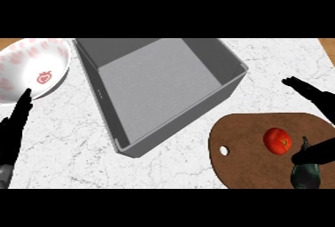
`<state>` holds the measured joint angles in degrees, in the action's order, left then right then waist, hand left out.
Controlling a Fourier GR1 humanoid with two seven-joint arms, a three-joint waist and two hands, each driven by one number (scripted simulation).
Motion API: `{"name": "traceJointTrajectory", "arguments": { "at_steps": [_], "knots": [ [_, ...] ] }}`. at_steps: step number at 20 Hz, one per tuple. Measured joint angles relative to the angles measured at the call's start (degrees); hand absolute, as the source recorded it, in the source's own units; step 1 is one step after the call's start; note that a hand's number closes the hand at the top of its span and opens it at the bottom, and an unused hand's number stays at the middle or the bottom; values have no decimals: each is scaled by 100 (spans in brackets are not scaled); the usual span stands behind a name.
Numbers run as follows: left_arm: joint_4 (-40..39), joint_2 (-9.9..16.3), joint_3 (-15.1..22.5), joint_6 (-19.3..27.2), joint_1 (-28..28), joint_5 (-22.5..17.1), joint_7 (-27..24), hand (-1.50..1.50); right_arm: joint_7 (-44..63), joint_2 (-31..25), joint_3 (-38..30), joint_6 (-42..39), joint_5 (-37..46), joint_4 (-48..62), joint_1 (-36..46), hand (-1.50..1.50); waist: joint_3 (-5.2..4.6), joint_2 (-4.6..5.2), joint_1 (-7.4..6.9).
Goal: Pick the tomato from the cutting board and place it in the cardboard box
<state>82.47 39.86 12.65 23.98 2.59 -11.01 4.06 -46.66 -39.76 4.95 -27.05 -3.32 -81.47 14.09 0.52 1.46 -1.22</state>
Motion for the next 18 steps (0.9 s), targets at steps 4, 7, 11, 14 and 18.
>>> {"name": "traceJointTrajectory", "arguments": {
  "at_steps": [4,7,11,14,18],
  "knots": [
    [-180,-92,40,-5,122,88,-90,0,-598,-431,102,605,792,258,158,-150,-7,-6,-42],
    [-299,-109,50,-74,216,121,-119,0,-921,-789,333,983,1480,444,256,-150,-14,-20,-64],
    [-431,-169,43,-124,310,157,-146,0,-1188,-1195,679,1327,2249,741,477,-150,-24,-45,-85],
    [-531,-265,66,-98,378,244,-161,0,-1244,-1292,1031,1577,2896,867,644,-150,-30,-73,-61],
    [-603,-334,10,-105,387,333,-159,0,-1269,-1245,1403,1794,3578,1124,893,-150,-35,-105,-23]
  ]
}}
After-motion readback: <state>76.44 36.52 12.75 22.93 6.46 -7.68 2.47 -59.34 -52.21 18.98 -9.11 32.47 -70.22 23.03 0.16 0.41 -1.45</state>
